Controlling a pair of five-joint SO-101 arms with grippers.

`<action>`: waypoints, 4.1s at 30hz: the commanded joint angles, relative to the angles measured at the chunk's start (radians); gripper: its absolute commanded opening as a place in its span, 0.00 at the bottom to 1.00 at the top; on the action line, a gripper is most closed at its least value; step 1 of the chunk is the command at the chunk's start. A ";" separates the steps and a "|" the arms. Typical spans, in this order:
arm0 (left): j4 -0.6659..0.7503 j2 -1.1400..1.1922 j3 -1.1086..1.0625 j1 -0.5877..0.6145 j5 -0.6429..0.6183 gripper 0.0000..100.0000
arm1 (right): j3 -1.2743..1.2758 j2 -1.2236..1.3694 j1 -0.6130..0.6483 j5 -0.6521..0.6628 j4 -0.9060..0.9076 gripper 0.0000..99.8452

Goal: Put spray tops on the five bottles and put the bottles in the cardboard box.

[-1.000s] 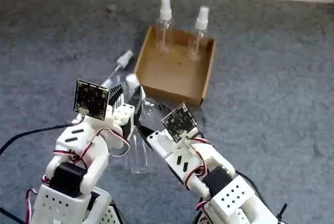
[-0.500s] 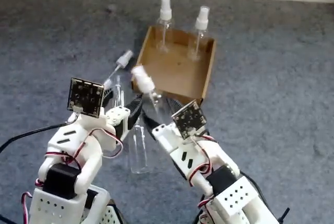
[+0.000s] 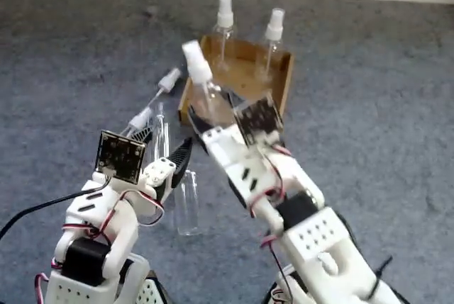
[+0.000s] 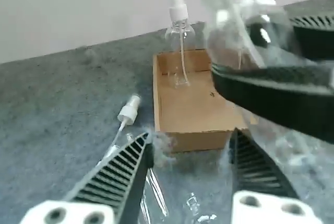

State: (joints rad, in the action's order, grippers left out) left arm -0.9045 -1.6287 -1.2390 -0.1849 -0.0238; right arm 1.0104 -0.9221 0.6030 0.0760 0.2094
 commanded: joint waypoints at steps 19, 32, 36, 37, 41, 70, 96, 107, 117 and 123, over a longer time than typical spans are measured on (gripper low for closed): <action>0.219 0.033 -0.097 0.010 0.008 0.26 | -0.317 0.074 0.130 -0.095 0.352 0.00; 0.221 0.033 -0.105 0.008 0.008 0.26 | -0.317 -0.108 0.064 -0.041 0.545 0.00; 0.221 0.033 -0.105 0.008 0.008 0.26 | -0.317 -0.101 0.064 -0.043 0.538 0.00; 0.221 0.033 -0.107 0.007 0.008 0.26 | -0.317 -0.094 0.065 -0.043 0.538 0.00; 0.221 0.033 -0.108 -0.019 0.008 0.26 | -0.329 -0.064 0.068 -0.046 0.535 0.00; 0.192 0.035 -0.054 0.249 0.000 0.00 | -0.949 1.017 -0.182 0.014 0.166 0.00; 0.193 0.035 -0.056 0.248 0.002 0.00 | -1.242 1.351 -0.185 0.009 0.166 0.00; 0.192 0.035 -0.056 0.248 0.002 0.00 | -1.239 1.353 -0.182 0.008 0.143 0.00; 0.192 0.033 -0.056 0.228 0.003 0.00 | -1.190 1.351 -0.179 0.008 0.081 0.00; 0.192 0.033 -0.058 0.226 0.003 0.00 | -1.182 1.353 -0.160 0.011 0.082 0.00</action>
State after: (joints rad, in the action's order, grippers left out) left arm -0.7142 -1.6072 -1.3510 0.0713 -0.0161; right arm -0.1603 0.4465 0.4250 0.0821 0.3138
